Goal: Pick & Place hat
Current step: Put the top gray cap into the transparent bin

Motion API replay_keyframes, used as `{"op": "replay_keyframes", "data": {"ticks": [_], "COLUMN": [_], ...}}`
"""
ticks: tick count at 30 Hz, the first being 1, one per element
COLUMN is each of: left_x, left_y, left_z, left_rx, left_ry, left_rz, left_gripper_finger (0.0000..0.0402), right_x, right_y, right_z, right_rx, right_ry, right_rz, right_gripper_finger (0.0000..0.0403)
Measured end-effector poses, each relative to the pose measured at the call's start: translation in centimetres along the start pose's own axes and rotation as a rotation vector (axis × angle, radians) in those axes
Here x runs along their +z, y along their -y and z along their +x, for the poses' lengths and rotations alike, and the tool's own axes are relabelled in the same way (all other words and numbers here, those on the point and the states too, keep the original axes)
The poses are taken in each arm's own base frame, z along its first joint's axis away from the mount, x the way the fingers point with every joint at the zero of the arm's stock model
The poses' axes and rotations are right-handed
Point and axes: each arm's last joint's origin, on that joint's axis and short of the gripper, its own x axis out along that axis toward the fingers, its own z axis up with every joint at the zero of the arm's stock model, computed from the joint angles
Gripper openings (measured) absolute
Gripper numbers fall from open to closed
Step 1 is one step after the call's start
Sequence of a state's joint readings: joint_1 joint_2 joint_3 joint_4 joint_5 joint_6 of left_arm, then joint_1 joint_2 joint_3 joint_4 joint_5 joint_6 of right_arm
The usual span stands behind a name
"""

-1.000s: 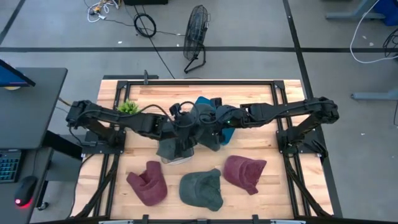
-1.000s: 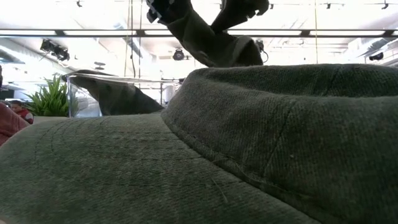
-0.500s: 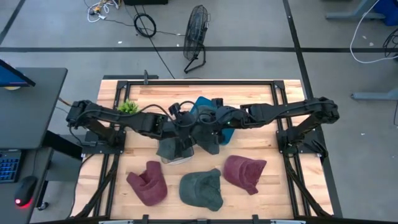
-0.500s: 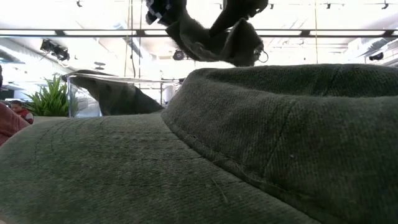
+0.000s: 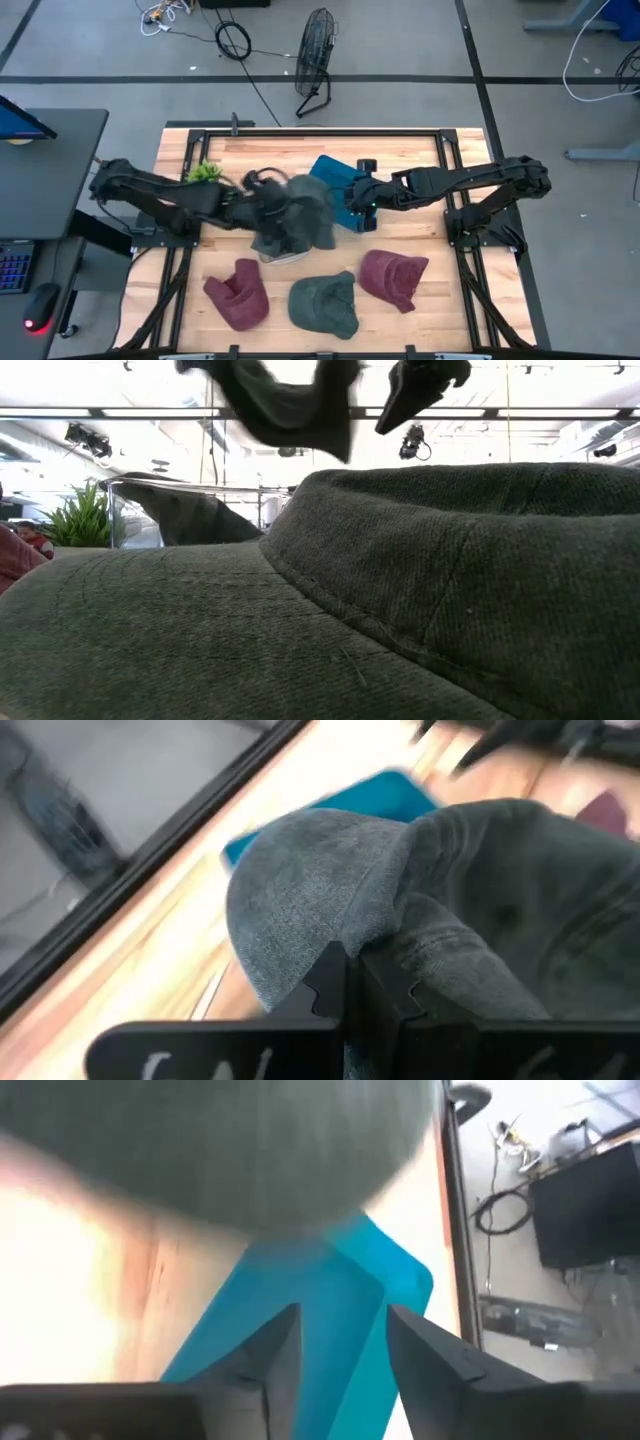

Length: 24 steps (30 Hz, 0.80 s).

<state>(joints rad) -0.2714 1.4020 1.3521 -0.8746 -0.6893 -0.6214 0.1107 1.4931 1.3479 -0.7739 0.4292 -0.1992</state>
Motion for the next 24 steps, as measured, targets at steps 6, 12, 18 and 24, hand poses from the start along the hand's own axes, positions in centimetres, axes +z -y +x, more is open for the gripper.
{"op": "replay_keyframes", "data": {"ticks": [6, 12, 18, 24], "left_x": [-3.0, -4.3, -5.1, -6.3], "left_y": [-1.7, -0.7, 0.9, 2.4], "left_z": [-3.1, -2.4, 0.7, 5.5], "left_rx": [0.115, 0.181, 0.257, 0.309], "left_ry": [-0.155, -0.223, -0.3, -0.441], "left_rz": [-0.044, -0.011, 0.025, 0.033], "left_gripper_finger": [0.0013, 0.0016, 0.0013, 0.002], "right_x": [-0.5, -0.5, -0.5, -0.5], "right_y": [-0.3, -0.3, -0.3, -0.3], "right_z": [-0.8, -0.9, -0.9, -0.9], "right_rx": [0.015, 0.016, 0.016, 0.018], "right_ry": [-0.028, -0.025, -0.025, -0.024], "right_rz": [0.004, 0.005, 0.005, 0.005], "right_gripper_finger": [0.0155, 0.0155, 0.0155, 0.0156]}}
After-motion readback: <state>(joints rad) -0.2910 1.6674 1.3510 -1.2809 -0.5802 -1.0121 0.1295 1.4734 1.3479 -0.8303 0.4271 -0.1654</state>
